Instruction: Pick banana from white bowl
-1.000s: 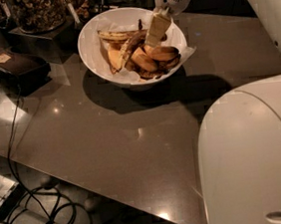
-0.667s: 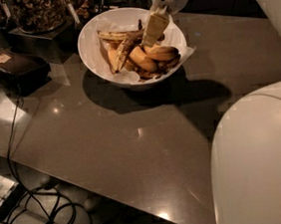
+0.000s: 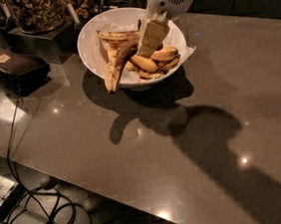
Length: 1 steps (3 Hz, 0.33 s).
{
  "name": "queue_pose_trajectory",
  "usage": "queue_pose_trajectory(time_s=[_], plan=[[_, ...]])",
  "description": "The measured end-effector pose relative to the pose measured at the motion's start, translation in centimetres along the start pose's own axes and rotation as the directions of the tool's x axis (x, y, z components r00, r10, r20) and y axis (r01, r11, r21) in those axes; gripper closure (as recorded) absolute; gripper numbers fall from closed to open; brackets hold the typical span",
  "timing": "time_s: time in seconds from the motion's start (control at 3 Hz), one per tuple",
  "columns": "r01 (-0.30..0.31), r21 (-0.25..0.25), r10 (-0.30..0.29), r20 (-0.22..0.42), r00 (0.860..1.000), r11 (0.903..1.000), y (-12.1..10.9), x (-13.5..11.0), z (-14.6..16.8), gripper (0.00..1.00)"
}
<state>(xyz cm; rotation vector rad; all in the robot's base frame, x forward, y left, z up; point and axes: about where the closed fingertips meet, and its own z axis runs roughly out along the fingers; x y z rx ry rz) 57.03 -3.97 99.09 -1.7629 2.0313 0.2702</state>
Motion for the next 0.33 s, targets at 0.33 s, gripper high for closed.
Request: queue_pose_trajectory(time_s=[0.33], plan=[[0.0, 0.0, 0.0, 0.0, 1.0, 1.0, 0.0, 0.0, 0.0, 1.0]])
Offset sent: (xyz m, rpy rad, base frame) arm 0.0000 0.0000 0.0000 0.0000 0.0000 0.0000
